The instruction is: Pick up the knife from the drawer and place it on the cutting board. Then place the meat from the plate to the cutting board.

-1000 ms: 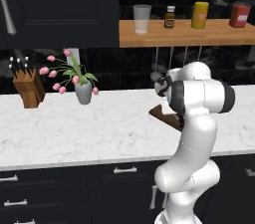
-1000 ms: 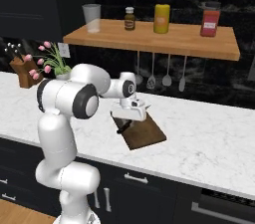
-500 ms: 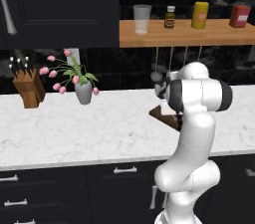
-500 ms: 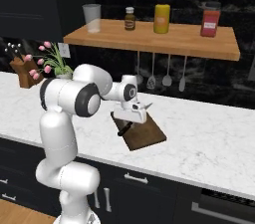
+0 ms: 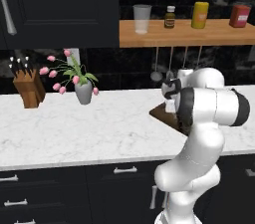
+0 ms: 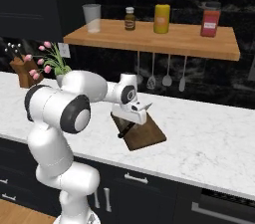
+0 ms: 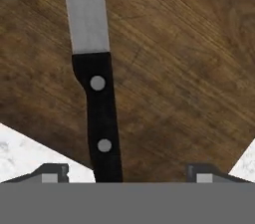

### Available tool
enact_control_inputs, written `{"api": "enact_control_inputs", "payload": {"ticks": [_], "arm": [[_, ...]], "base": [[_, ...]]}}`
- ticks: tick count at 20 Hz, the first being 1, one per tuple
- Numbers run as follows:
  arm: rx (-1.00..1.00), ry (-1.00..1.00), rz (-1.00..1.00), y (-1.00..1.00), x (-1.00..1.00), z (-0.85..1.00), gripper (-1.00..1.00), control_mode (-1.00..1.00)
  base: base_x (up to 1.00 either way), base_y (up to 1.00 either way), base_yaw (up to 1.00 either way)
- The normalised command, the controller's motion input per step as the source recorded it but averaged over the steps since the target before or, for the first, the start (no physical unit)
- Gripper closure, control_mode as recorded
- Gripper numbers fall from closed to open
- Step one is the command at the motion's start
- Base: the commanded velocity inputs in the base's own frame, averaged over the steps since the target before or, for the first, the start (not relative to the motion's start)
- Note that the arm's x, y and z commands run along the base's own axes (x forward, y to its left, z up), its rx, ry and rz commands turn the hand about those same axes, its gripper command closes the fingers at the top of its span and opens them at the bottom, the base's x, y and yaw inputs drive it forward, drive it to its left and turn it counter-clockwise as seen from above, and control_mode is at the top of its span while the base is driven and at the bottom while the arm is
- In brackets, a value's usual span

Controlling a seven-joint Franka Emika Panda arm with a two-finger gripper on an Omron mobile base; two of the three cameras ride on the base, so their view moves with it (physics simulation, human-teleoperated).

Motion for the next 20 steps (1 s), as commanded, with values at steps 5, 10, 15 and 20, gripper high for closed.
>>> {"api": "enact_control_inputs", "payload": {"ticks": [5, 10, 15, 20], "arm": [[0.00, -0.22, 0.00, 0.06, -0.60, 0.97, -1.00, -1.00], [0.00, -0.16, 0.00, 0.19, -0.72, 0.76, -1.00, -1.00], [0.00, -0.11, 0.00, 0.50, -0.83, 0.58, -1.00, -1.00], [-0.04, 0.00, 0.01, 0.50, -0.11, 0.10, -1.00, -1.00]], "base": [[0.00, 0.00, 0.00], [0.00, 0.00, 0.00], [0.00, 0.00, 0.00], [0.00, 0.00, 0.00]]}}
